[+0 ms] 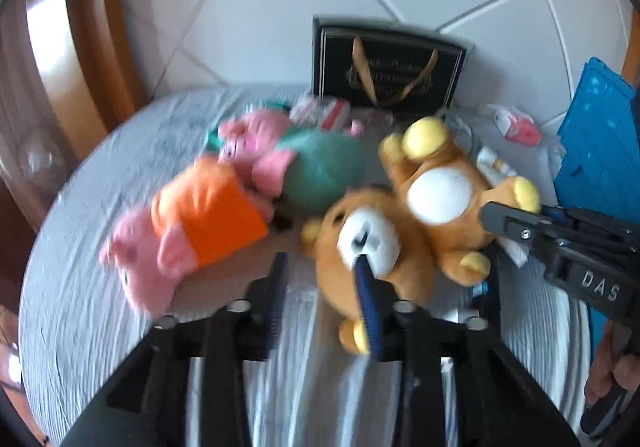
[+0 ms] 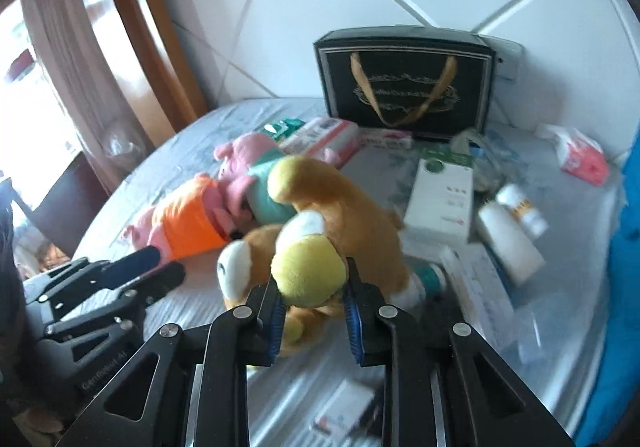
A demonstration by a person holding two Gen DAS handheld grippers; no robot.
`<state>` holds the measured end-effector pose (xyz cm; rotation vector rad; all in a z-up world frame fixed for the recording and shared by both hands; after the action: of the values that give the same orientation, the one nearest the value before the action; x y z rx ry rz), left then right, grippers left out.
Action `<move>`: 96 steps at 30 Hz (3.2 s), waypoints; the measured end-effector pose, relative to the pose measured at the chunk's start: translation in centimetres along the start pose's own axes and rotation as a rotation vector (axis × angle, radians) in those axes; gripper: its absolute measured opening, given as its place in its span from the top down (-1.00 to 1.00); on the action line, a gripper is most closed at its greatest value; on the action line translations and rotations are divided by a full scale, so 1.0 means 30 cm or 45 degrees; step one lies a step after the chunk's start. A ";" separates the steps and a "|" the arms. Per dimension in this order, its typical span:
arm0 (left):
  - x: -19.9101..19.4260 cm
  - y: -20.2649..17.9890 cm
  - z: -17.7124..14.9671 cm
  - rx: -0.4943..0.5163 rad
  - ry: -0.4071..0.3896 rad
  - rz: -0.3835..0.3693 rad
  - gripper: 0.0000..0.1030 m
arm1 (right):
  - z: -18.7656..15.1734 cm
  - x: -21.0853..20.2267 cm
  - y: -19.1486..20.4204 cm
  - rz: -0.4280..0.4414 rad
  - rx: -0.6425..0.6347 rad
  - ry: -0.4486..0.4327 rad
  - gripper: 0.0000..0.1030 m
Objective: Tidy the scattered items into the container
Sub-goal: 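Lift the teddy bear with the right tool and carry it over the crate, then open the right tool to drop the teddy bear into the crate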
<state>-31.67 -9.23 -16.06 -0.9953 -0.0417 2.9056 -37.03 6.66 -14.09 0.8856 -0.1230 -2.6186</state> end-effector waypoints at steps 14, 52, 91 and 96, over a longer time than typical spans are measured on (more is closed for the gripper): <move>0.149 -0.091 -0.174 0.077 0.169 -0.061 -0.30 | -0.153 -0.030 -0.142 -0.093 0.131 0.143 0.49; -0.265 -0.136 0.014 0.127 -0.180 -0.141 1.00 | 0.068 -0.438 0.085 -0.026 -0.044 -0.299 0.54; -0.703 -0.911 -0.172 0.201 -0.195 -0.327 1.00 | -0.494 -1.725 -0.728 -0.945 0.331 -0.489 -0.23; -0.705 -0.864 -0.229 0.198 -0.116 -0.236 1.00 | -0.515 -1.742 -0.707 -0.935 0.317 -0.517 -0.86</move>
<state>-9.32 15.06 -7.31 -0.7897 0.0817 2.7343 3.79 46.39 -0.92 0.5097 -0.2787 -3.5140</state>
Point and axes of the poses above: each gripper's, at about its wrist camera, not at the fingertips, and x roughly the way its jaws point, y to its left, z to its top, the point moved 1 cm from there along x, roughly the way its jaws point, and after that the axes turned 14 degrees about -y, right-handed, at the moved point
